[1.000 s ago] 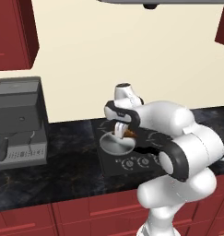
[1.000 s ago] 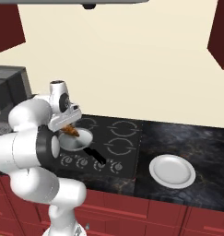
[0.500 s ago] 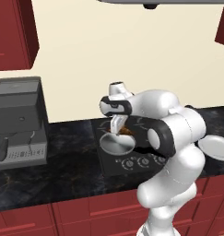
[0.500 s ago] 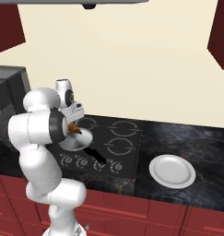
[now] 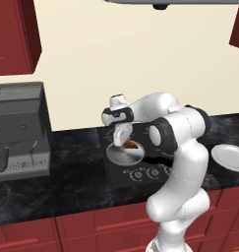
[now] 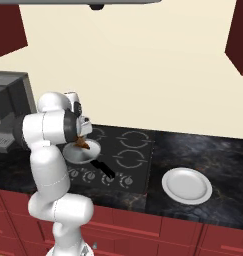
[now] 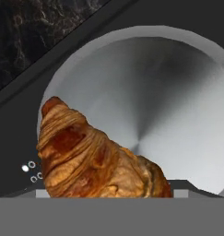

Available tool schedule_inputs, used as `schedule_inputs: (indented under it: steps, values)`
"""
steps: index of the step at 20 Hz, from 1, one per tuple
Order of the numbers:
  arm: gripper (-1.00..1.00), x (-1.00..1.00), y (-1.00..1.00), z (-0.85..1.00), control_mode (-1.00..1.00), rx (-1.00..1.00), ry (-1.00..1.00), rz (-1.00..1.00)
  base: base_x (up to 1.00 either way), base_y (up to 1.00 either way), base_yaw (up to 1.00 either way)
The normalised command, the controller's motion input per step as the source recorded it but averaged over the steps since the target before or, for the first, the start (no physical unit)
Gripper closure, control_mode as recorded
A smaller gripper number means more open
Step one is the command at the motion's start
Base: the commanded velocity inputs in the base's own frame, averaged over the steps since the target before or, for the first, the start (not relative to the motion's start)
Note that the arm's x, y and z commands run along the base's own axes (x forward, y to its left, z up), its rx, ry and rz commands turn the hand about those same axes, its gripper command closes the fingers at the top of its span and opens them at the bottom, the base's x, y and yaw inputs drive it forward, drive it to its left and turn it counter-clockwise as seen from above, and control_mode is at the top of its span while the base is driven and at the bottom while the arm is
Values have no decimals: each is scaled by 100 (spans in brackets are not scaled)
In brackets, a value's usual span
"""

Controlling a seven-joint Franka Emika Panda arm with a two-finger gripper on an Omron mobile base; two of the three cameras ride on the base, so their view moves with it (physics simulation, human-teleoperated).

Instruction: Pick the croissant and place it on the pan. Then turn on the stove to warm the croissant.

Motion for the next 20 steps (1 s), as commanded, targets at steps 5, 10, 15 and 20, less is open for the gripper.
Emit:
schedule_inputs:
  steps: [5, 10, 15, 20]
  values:
    - [100, 4, 2, -18, -100, 0, 6, 0, 0, 0, 0]
    - [100, 10, 0, -22, -100, 0, 2, 0, 0, 0, 0]
    - [100, 9, 0, -28, -100, -1, 1, 0, 0, 0, 0]
    - [-100, 5, 0, -19, -100, 0, 1, 0, 0, 0, 0]
